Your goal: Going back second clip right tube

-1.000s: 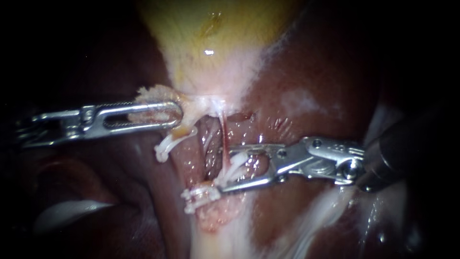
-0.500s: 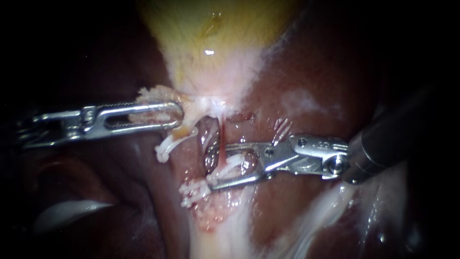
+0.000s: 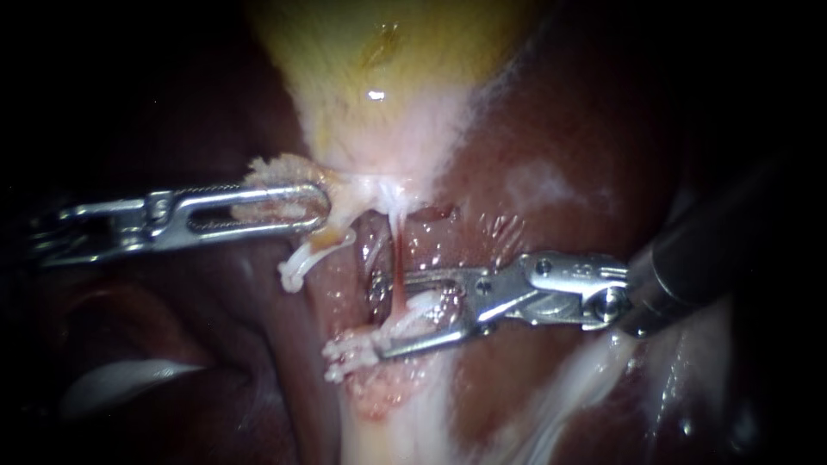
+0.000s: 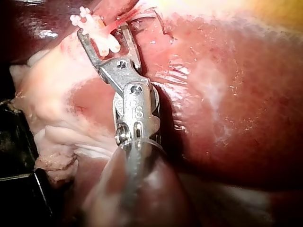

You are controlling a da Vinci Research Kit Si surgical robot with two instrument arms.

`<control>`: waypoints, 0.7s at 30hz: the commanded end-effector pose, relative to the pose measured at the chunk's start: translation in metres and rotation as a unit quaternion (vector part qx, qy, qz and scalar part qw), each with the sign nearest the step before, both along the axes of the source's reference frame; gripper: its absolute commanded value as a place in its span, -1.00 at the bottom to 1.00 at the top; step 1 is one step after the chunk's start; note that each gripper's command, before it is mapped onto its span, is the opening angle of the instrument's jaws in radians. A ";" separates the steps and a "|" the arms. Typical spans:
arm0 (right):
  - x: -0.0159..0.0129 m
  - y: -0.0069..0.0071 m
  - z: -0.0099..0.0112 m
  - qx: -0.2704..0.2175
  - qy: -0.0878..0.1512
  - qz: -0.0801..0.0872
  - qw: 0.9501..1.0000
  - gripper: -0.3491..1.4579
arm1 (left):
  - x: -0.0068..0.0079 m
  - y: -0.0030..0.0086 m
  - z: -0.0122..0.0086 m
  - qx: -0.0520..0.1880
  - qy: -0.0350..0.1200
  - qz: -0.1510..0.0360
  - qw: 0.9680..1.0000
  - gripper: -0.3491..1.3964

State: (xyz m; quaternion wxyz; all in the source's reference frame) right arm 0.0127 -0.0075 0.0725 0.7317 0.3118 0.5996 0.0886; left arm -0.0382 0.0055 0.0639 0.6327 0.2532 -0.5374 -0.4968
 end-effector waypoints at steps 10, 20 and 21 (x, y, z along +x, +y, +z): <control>-0.0002 0.0013 0.0003 -0.009 -0.019 0.026 0.999 -0.06 | 0.0000 0.0000 -0.0001 0.000 0.000 0.000 1.000 -1.00; -0.0011 0.0035 0.0000 -0.010 -0.042 0.057 0.997 -0.06 | 0.0000 0.0000 -0.0001 0.000 0.000 0.000 1.000 -1.00; -0.0012 0.0035 0.0000 -0.010 -0.042 0.057 0.997 -0.06 | 0.0000 0.0000 -0.0001 0.000 0.000 0.000 1.000 -1.00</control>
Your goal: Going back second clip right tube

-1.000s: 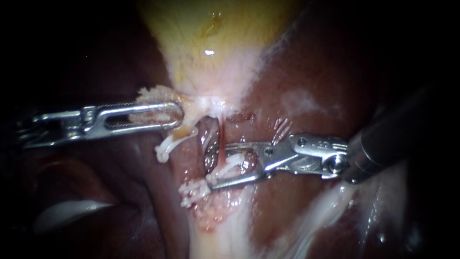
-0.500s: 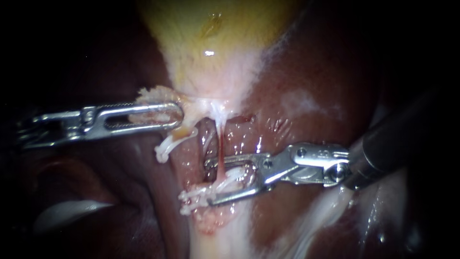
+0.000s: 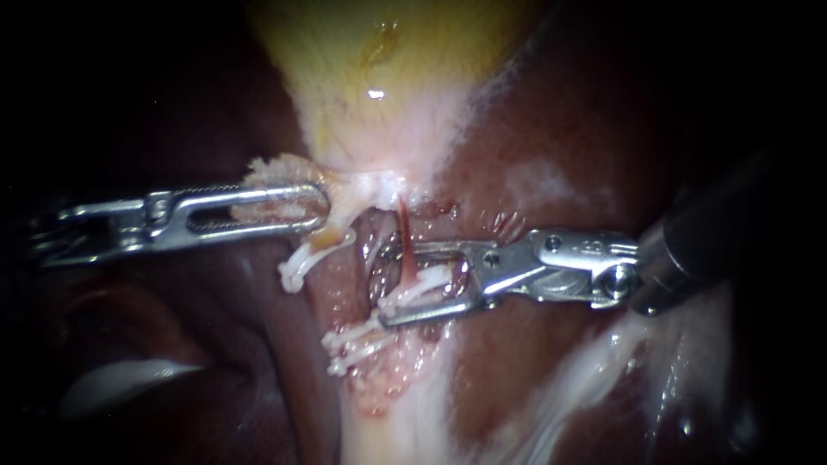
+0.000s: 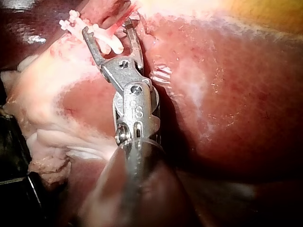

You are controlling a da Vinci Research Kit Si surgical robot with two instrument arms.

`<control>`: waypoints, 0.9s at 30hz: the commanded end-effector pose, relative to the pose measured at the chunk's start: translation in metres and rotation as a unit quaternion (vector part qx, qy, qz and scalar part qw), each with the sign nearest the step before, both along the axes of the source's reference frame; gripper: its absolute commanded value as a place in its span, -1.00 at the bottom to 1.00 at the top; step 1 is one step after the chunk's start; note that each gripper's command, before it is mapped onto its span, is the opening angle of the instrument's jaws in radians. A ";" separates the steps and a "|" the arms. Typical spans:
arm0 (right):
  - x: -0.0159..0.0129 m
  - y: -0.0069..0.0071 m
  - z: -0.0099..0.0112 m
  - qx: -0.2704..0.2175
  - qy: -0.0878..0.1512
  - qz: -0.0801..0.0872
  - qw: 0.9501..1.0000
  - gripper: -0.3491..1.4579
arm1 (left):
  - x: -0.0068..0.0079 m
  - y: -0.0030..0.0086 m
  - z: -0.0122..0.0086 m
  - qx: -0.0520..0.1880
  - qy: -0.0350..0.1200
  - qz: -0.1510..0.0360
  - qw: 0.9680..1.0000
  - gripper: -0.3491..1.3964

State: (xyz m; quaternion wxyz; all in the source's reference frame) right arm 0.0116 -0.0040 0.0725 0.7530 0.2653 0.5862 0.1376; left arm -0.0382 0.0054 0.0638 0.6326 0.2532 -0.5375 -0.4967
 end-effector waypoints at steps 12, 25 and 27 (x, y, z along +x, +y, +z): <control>-0.0018 -0.0016 -0.0015 0.004 0.012 -0.017 1.000 -0.06 | 0.0000 0.0000 0.0000 0.000 0.000 0.000 1.000 -1.00; -0.0014 -0.0042 -0.0041 0.009 0.033 -0.044 0.998 -0.06 | 0.0000 0.0000 0.0000 0.000 0.000 0.000 1.000 -1.00; -0.0015 -0.0042 -0.0041 0.010 0.034 -0.046 0.998 -0.06 | 0.0000 0.0000 0.0000 0.000 0.000 0.000 1.000 -1.00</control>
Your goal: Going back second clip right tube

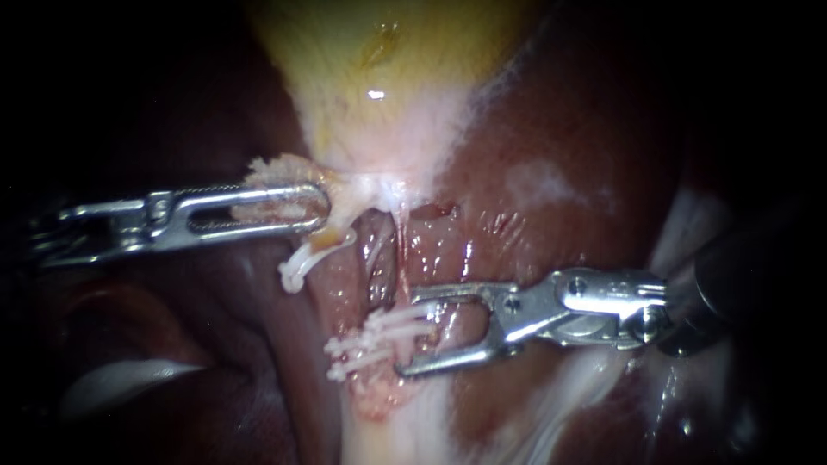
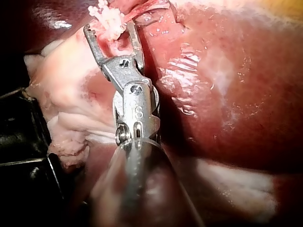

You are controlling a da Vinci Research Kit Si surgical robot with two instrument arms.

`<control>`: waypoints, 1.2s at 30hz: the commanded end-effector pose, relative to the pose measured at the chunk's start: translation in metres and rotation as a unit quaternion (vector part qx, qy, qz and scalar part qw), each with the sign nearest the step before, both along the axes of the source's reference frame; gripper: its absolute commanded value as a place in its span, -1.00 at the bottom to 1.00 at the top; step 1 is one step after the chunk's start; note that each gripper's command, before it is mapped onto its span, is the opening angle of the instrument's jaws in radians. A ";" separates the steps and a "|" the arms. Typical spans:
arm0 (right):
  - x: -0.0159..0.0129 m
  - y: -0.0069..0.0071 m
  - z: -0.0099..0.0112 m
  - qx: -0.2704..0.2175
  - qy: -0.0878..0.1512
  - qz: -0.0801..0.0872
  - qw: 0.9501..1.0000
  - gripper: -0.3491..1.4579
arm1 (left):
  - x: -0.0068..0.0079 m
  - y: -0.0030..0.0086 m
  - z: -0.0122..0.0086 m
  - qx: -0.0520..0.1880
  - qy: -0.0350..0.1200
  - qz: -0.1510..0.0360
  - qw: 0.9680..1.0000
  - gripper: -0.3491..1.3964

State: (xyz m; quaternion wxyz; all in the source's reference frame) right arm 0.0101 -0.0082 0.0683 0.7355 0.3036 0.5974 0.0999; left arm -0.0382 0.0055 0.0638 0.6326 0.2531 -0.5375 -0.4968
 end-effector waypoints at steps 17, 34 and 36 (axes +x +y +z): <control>-0.0020 0.0007 0.0002 0.000 -0.001 0.000 1.000 -0.06 | 0.0000 0.0000 0.0000 0.000 0.000 0.000 1.000 -1.00; -0.0070 0.0050 -0.0020 -0.030 -0.019 0.027 0.999 -0.06 | 0.0000 0.0000 0.0000 0.000 0.000 0.000 1.000 -1.00; -0.0075 0.0054 -0.0027 -0.036 -0.018 0.028 0.999 -0.06 | 0.0000 0.0000 0.0000 0.000 0.000 0.000 1.000 -1.00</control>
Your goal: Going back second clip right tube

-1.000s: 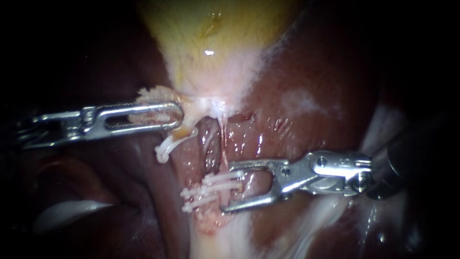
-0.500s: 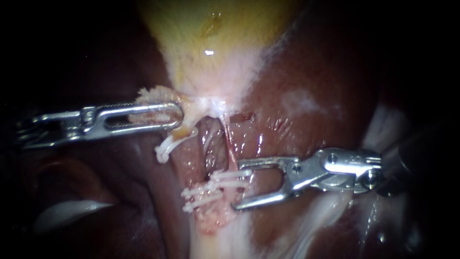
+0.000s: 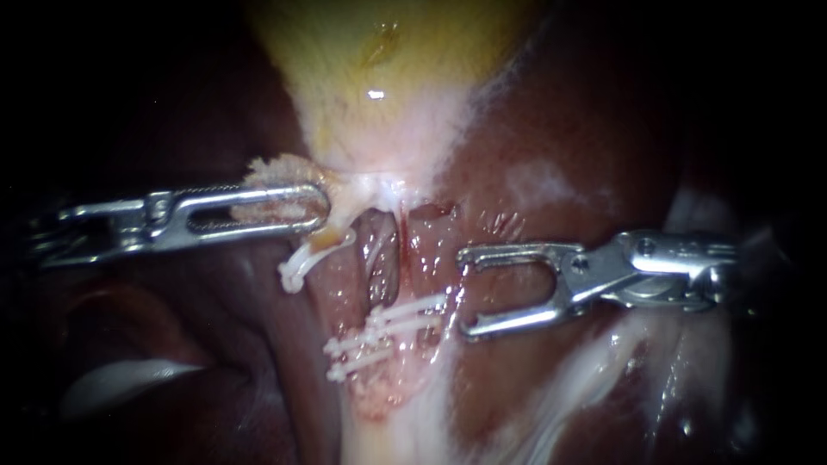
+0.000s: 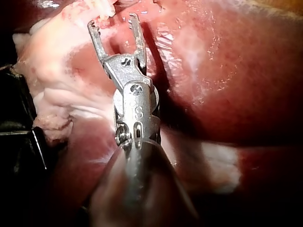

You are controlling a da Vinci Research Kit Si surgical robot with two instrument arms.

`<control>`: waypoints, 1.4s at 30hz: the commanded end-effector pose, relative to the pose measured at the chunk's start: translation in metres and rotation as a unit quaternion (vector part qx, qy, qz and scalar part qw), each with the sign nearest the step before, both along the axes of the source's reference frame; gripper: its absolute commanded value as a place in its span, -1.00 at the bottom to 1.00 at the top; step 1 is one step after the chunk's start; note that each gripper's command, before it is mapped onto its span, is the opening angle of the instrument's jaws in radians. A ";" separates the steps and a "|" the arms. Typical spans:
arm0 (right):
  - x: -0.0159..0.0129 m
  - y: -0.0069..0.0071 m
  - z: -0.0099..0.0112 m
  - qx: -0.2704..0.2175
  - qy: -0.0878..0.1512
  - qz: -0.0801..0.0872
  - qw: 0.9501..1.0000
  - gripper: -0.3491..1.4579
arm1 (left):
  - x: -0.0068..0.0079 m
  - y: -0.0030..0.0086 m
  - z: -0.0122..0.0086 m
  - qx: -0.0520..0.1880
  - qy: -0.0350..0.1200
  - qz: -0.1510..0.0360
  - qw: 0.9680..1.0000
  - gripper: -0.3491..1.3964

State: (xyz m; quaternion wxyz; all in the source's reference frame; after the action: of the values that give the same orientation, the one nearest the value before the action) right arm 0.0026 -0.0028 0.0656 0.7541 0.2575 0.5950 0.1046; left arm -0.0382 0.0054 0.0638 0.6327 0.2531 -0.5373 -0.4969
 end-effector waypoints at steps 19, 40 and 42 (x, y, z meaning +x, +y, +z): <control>-0.0032 0.0017 -0.0034 -0.021 -0.005 0.005 1.000 -0.06 | -0.0001 0.0001 0.0001 0.000 0.000 0.000 1.000 -1.00; -0.0032 0.0016 -0.0035 -0.022 -0.006 0.006 1.000 -0.06 | -0.0033 -0.0001 0.0037 0.001 0.005 0.012 1.000 -1.00; -0.0032 0.0016 -0.0036 -0.022 -0.006 0.006 1.000 -0.06 | -0.0040 -0.0002 0.0043 0.001 0.006 0.014 1.000 -1.00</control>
State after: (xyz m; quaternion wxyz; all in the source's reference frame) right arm -0.0006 -0.0012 0.0620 0.7625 0.2367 0.5941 0.0976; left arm -0.0424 0.0052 0.0683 0.6432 0.2601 -0.5296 -0.4880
